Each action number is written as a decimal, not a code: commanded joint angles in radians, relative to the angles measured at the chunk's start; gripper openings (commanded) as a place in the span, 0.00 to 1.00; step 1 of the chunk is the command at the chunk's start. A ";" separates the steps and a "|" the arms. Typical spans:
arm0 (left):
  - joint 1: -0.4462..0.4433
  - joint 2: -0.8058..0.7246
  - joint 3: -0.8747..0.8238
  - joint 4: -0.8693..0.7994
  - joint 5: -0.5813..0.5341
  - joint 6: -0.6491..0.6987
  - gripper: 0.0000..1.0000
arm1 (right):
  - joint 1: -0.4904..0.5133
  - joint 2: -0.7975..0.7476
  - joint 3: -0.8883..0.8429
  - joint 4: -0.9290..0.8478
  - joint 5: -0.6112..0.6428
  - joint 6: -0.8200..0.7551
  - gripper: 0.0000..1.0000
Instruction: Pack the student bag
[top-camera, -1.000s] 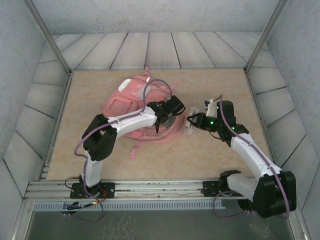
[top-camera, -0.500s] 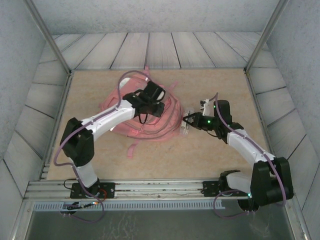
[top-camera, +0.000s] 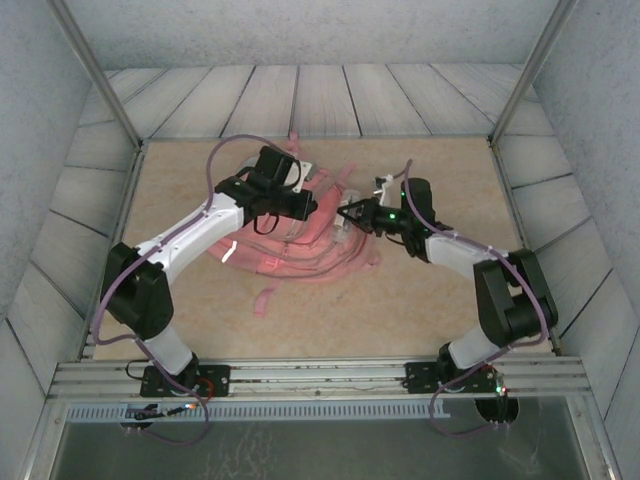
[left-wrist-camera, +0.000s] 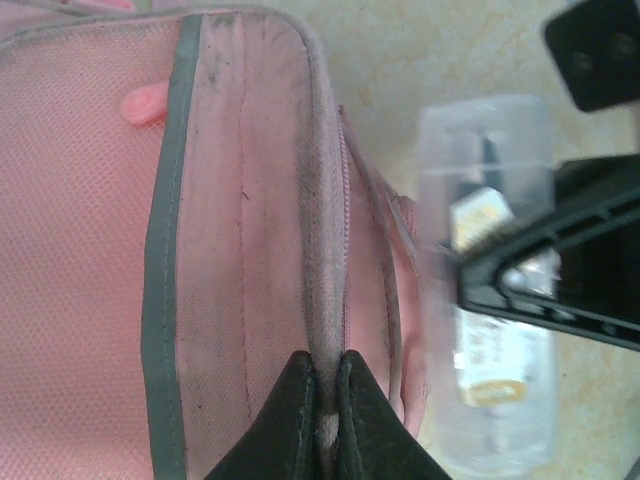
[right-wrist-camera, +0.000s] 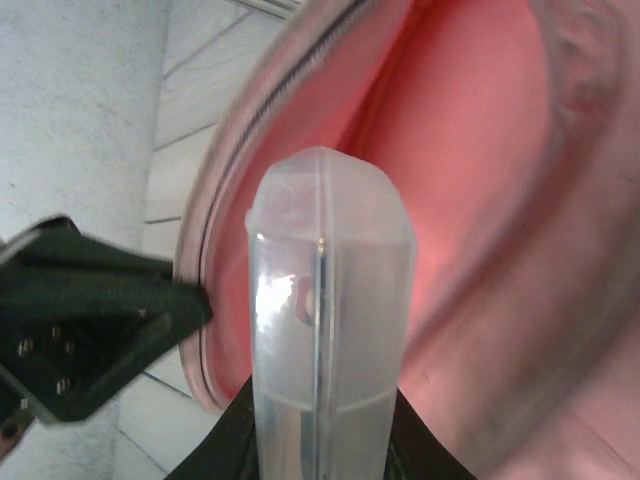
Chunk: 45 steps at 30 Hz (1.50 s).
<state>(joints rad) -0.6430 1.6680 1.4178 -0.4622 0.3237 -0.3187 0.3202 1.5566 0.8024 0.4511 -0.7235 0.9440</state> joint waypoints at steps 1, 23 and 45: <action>-0.001 -0.070 0.003 0.106 0.098 0.001 0.00 | 0.046 0.084 0.083 0.143 0.054 0.115 0.04; 0.034 -0.122 0.021 0.253 0.202 -0.036 0.00 | 0.259 0.380 0.308 0.139 0.331 0.307 0.01; 0.087 -0.229 -0.181 0.361 0.300 -0.077 0.01 | 0.251 0.293 0.296 -0.043 0.334 0.158 0.50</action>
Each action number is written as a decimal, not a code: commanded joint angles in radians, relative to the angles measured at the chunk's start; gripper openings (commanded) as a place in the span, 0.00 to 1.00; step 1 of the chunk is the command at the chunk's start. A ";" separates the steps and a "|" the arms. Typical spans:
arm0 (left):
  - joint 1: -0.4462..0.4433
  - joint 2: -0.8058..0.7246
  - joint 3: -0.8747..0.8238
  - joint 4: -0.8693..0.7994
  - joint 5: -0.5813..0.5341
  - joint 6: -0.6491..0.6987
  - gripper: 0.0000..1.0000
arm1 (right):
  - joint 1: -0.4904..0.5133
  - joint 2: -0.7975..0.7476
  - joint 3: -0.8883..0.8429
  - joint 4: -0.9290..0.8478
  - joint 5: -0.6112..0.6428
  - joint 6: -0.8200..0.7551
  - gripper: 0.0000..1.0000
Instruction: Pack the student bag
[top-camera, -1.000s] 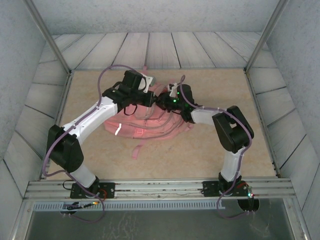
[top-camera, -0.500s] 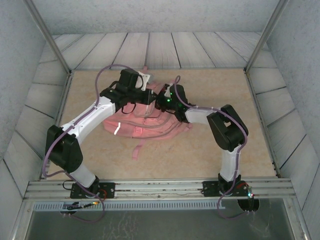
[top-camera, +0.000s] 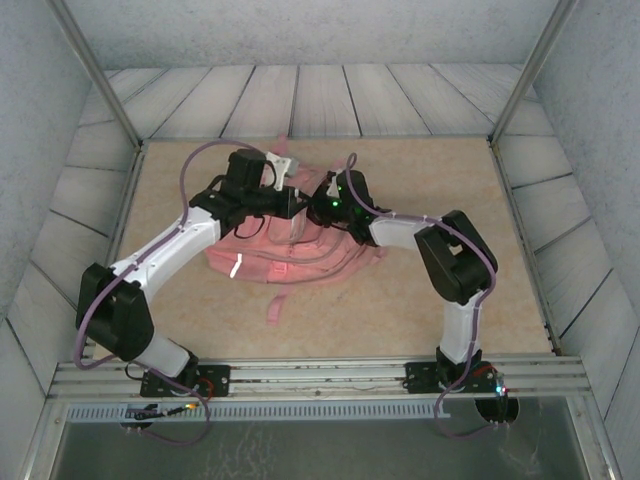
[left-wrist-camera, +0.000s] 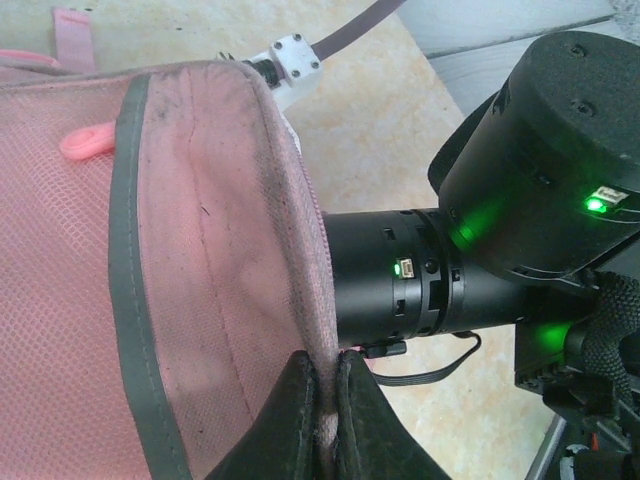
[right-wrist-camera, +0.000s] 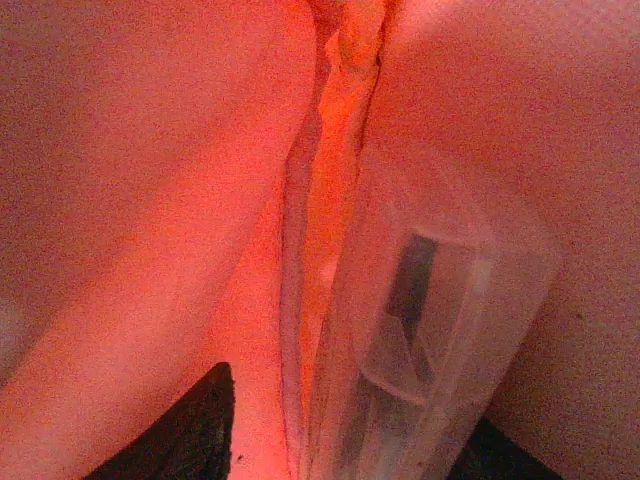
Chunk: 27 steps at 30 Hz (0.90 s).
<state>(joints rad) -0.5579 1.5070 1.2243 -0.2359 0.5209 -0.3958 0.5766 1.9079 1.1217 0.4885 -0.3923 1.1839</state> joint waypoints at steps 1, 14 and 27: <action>0.005 -0.071 0.007 0.134 0.105 -0.002 0.01 | -0.009 -0.074 -0.028 -0.101 0.012 -0.101 0.51; 0.029 -0.067 -0.008 0.159 0.162 -0.031 0.01 | -0.021 -0.177 0.011 -0.369 0.143 -0.307 0.50; 0.030 -0.053 -0.004 0.150 0.193 -0.021 0.03 | -0.011 -0.044 0.062 -0.200 -0.003 -0.215 0.30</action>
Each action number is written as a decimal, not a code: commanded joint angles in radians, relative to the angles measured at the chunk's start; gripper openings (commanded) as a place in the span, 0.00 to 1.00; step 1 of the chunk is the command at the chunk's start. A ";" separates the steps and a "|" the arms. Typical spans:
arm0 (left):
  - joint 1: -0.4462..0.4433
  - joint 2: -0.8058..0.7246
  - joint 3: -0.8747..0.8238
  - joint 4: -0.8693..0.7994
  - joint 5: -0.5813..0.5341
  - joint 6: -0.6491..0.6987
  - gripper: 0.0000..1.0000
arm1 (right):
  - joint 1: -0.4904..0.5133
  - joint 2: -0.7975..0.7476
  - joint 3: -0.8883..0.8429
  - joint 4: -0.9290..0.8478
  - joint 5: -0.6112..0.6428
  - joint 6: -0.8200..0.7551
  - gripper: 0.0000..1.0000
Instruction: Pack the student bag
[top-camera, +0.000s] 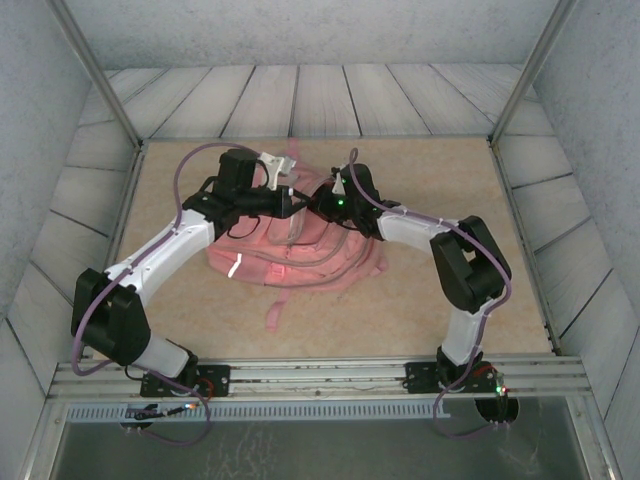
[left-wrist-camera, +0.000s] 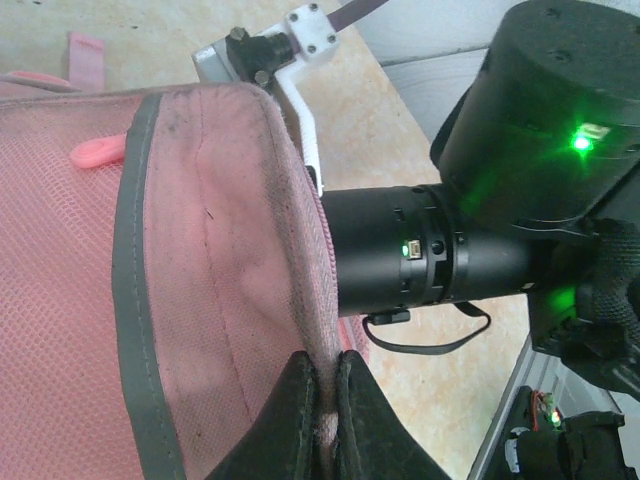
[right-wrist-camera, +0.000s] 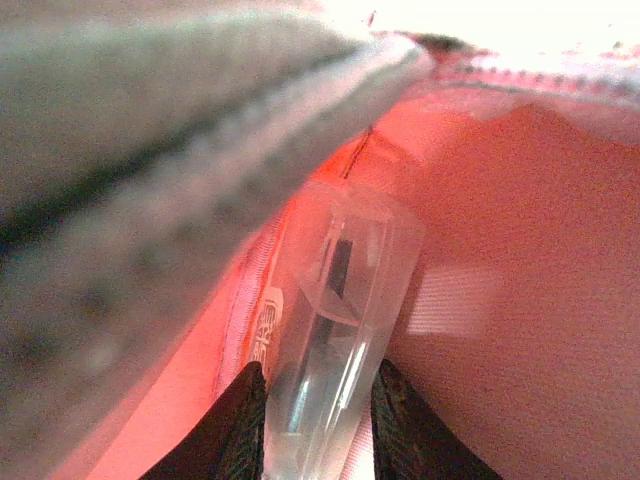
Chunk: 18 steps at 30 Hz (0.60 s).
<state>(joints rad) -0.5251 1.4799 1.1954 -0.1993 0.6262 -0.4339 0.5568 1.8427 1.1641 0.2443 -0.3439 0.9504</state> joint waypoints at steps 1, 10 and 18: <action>-0.003 -0.026 0.025 0.113 0.086 0.021 0.03 | 0.009 0.017 0.015 0.042 -0.052 0.015 0.30; -0.004 0.036 0.038 0.044 -0.011 0.070 0.03 | -0.059 -0.256 -0.130 -0.168 -0.021 -0.175 0.49; -0.052 0.181 0.117 0.070 -0.070 0.111 0.00 | -0.204 -0.559 -0.272 -0.458 0.040 -0.349 0.54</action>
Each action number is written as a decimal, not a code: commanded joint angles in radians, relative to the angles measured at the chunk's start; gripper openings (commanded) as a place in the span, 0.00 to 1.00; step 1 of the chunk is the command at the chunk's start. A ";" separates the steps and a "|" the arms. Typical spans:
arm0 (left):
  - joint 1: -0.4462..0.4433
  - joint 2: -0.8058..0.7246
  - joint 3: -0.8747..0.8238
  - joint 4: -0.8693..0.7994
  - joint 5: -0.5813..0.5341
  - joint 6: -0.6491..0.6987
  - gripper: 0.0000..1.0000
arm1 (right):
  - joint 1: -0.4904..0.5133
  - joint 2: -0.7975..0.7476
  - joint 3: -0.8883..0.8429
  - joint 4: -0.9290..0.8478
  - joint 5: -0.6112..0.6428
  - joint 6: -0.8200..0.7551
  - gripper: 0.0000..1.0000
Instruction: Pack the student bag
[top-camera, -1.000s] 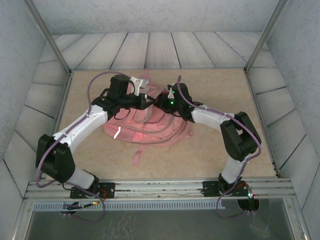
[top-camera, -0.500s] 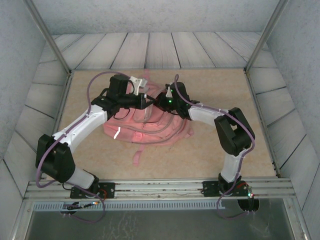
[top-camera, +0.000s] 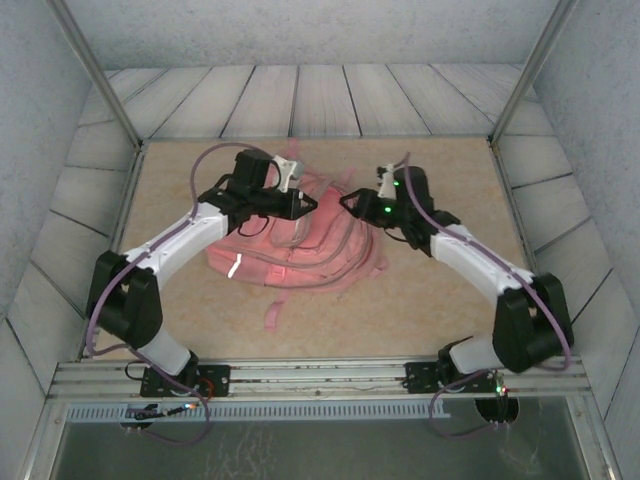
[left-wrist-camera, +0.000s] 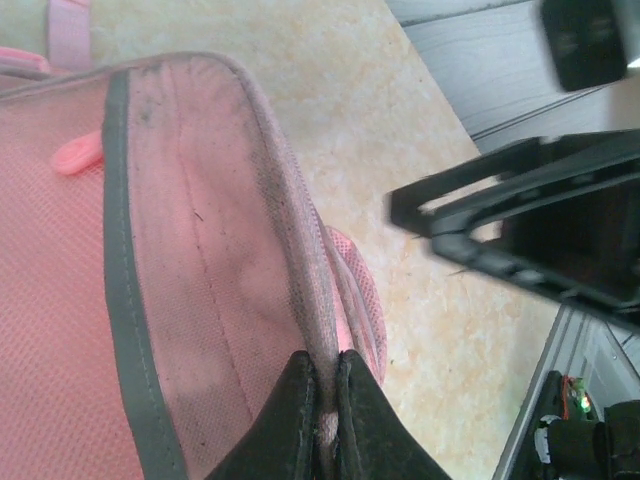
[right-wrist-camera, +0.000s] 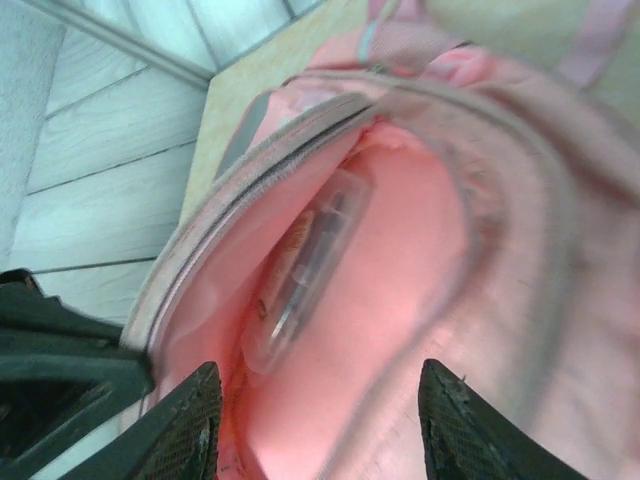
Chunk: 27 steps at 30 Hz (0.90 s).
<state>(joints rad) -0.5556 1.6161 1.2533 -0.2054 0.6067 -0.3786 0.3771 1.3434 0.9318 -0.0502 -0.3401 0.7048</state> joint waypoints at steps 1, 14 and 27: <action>-0.037 0.070 0.078 0.078 -0.080 0.074 0.00 | -0.040 -0.081 -0.055 -0.178 0.044 -0.115 0.54; -0.122 0.319 0.348 0.008 -0.214 0.168 0.40 | -0.093 -0.094 -0.132 -0.119 -0.155 -0.219 0.52; -0.006 -0.015 0.020 -0.150 -0.456 0.158 0.60 | 0.149 0.075 -0.005 -0.140 0.091 -0.193 0.50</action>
<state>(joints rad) -0.5659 1.6424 1.3521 -0.3325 0.1997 -0.1631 0.4828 1.3777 0.8822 -0.1577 -0.3683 0.4805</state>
